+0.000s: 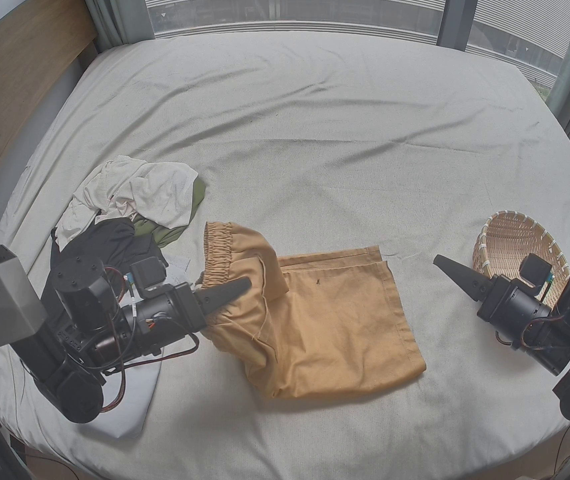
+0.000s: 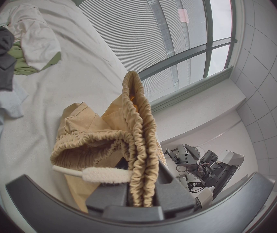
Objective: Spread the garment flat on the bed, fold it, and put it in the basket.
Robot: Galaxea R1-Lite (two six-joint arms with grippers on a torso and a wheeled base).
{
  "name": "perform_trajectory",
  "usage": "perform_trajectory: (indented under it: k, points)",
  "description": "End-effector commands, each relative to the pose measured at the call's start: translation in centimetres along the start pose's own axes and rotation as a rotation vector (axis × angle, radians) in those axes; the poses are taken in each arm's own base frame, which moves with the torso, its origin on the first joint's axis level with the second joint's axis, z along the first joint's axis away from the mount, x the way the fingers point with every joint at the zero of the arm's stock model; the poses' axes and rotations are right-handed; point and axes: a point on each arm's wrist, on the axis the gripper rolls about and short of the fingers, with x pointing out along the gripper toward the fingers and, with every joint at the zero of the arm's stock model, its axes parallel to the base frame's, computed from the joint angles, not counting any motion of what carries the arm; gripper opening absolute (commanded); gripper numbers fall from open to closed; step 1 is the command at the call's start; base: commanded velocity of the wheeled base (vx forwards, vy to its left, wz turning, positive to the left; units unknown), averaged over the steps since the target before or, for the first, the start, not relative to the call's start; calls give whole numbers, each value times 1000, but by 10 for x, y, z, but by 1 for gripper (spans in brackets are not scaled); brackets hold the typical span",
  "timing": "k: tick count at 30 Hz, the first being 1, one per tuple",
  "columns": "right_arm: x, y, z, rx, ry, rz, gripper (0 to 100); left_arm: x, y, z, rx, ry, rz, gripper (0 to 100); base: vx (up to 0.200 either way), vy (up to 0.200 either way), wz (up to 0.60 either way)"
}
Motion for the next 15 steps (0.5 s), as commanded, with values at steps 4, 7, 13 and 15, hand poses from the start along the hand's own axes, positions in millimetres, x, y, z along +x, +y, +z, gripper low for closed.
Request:
perform_trajectory:
  k: [4, 7, 13, 15]
  points:
    - [-6, 1, 8, -2, -35, 2, 100, 35, -7, -18, 6, 52, -74, 0, 0, 0, 0]
    - [-7, 1, 8, -1, -35, 1, 100, 45, -9, -22, 10, 58, -95, 0, 0, 0, 0]
    - [-8, 0, 8, 3, -39, -8, 100, 63, -7, -26, 19, 62, -127, 0, 0, 0, 0]
    - [-8, 0, 9, 5, -40, -7, 100, 67, -7, -30, 18, 71, -132, 0, 0, 0, 0]
